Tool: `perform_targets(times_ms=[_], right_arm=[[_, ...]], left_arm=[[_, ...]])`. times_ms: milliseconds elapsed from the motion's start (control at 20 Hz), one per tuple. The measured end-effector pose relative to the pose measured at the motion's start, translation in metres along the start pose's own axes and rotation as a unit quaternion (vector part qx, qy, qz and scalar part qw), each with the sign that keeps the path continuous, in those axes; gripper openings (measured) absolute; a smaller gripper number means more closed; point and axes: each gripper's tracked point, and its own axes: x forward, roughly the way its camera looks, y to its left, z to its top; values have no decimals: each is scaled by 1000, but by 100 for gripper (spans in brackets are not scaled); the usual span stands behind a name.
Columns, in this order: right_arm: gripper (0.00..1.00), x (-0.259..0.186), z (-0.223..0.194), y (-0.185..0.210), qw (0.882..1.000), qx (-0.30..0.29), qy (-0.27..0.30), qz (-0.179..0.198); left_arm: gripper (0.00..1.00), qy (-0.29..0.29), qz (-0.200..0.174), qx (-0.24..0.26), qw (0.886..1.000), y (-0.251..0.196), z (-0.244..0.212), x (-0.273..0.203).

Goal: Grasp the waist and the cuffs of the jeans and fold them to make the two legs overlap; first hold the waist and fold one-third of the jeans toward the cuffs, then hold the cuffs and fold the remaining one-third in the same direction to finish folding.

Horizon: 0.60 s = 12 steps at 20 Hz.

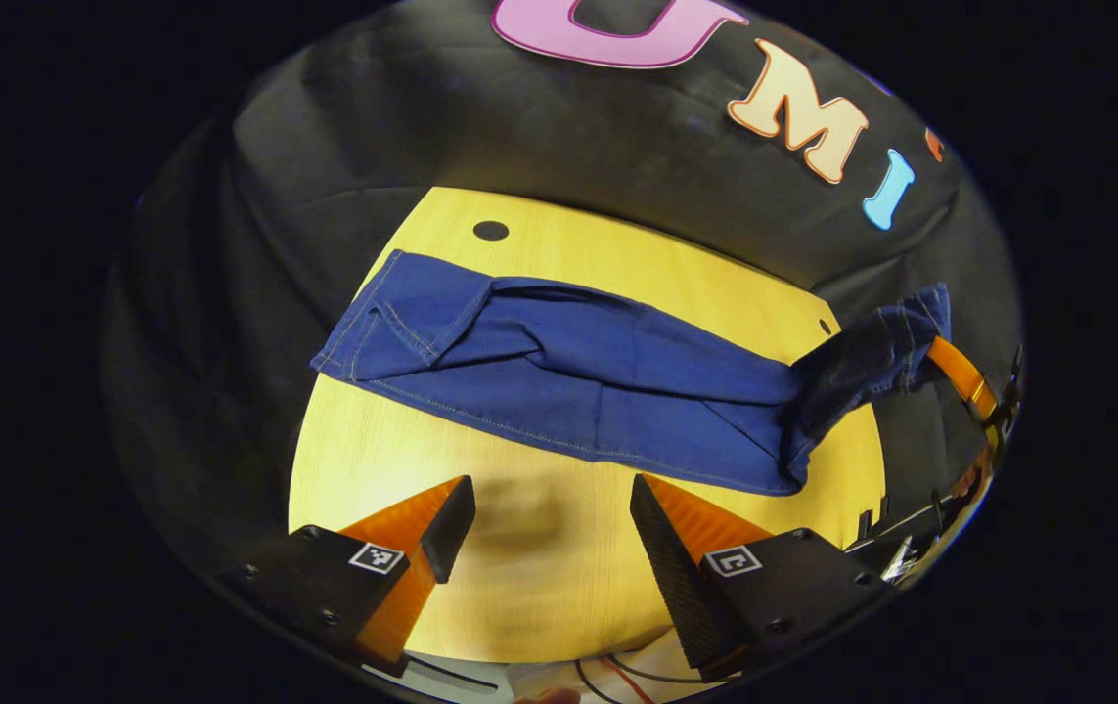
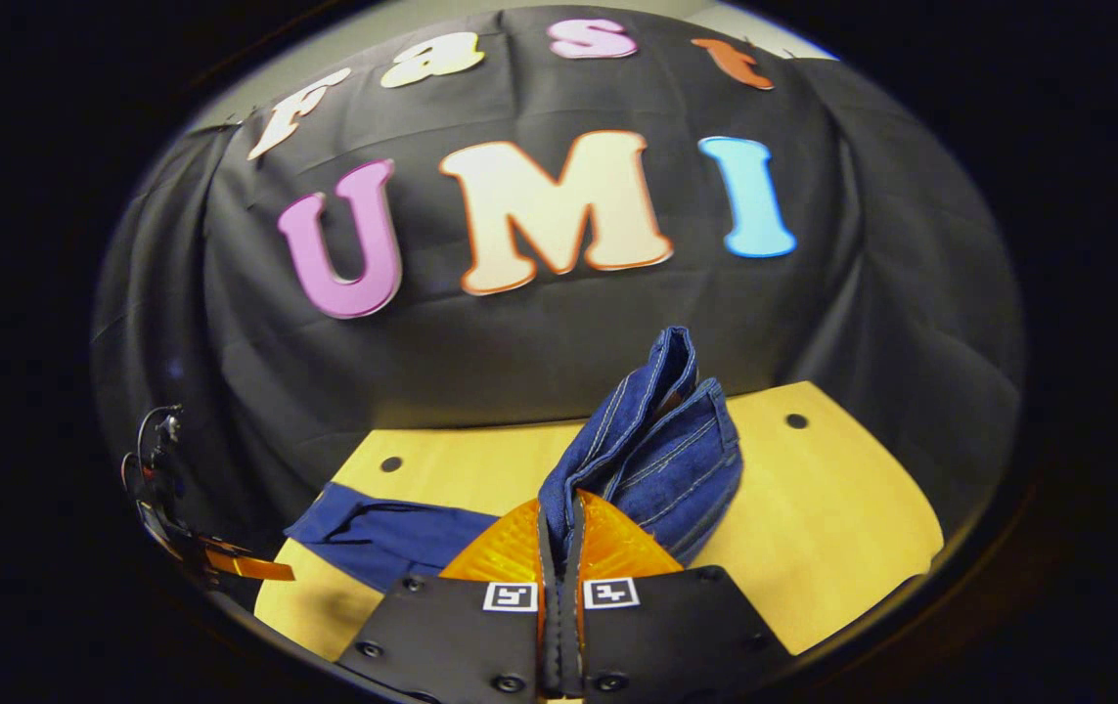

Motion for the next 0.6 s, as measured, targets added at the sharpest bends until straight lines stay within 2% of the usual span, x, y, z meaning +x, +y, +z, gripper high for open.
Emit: perform_targets(times_ms=[150, 350, 450, 500, 600], right_arm=[[5, 35, -45, 55, 997, -19, 50, 55], [3, 79, -127, 107, 985, -49, 132, 102], [3, 94, -154, 116, 977, -61, 171, 112], [3, 102, -156, 116, 975, -67, 183, 111], [2, 110, -155, 119, 973, -69, 196, 102]], left_arm=[[95, 1, 0, -1, 1000, 7, -6, 5], [96, 12, 0, -15, 1000, 13, -16, 14], [95, 15, 0, -17, 1000, 14, -19, 18], [93, 15, 4, -16, 1000, 16, -20, 19], [96, 16, 10, -15, 1000, 19, -24, 22]])
